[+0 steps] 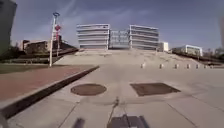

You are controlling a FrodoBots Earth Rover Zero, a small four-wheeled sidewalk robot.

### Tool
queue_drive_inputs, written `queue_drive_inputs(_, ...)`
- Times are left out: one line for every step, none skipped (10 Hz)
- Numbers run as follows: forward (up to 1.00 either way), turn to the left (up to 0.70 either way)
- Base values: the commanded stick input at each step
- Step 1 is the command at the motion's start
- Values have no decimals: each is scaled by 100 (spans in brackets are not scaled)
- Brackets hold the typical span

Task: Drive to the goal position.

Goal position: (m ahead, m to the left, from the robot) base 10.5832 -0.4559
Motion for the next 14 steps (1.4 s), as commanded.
queue_drive_inputs(70,0)
queue_drive_inputs(70,0)
queue_drive_inputs(70,0)
queue_drive_inputs(70,0)
queue_drive_inputs(70,0)
queue_drive_inputs(70,0)
queue_drive_inputs(70,0)
queue_drive_inputs(70,0)
queue_drive_inputs(70,0)
queue_drive_inputs(70,0)
queue_drive_inputs(70,0)
queue_drive_inputs(70,0)
queue_drive_inputs(70,0)
queue_drive_inputs(70,0)
